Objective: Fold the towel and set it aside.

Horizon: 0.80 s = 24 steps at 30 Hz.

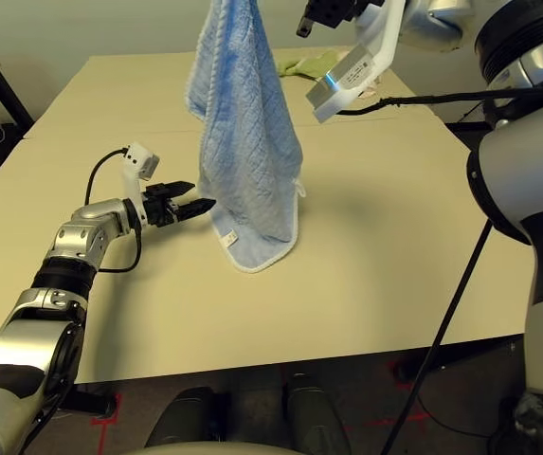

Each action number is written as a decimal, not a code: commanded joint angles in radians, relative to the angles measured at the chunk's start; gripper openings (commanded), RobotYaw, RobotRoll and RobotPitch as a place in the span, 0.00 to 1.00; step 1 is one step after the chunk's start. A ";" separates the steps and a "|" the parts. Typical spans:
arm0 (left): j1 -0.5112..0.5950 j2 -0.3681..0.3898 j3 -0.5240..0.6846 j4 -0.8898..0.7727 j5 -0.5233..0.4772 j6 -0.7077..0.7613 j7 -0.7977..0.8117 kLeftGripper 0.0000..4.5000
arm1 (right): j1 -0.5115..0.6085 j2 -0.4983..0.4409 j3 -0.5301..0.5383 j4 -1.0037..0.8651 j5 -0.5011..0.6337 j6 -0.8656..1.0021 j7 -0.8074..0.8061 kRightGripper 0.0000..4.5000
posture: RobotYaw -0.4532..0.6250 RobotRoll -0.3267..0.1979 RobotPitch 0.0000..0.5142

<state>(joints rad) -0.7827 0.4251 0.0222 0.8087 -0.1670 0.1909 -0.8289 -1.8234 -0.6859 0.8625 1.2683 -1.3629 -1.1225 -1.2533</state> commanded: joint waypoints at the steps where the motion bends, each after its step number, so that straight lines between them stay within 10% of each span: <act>1: -0.021 -0.003 0.004 0.036 0.008 -0.024 -0.013 1.00 | -0.059 -0.018 0.019 -0.001 -0.003 0.013 -0.007 0.01 | 0.48 0.62 0.00; 15: -0.005 -0.035 0.002 -0.004 0.000 0.004 -0.052 1.00 | 0.022 0.031 -0.065 0.015 0.171 -0.094 0.082 0.01 | 0.50 0.62 0.00; 24: -0.008 -0.035 0.003 -0.012 -0.001 0.016 -0.051 1.00 | 0.117 0.071 -0.395 0.097 0.661 -0.175 0.642 0.01 | 0.50 0.62 0.00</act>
<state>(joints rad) -0.7947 0.3905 0.0260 0.8034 -0.1683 0.1991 -0.8720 -1.7188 -0.6165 0.5143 1.3515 -0.7807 -1.2976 -0.7220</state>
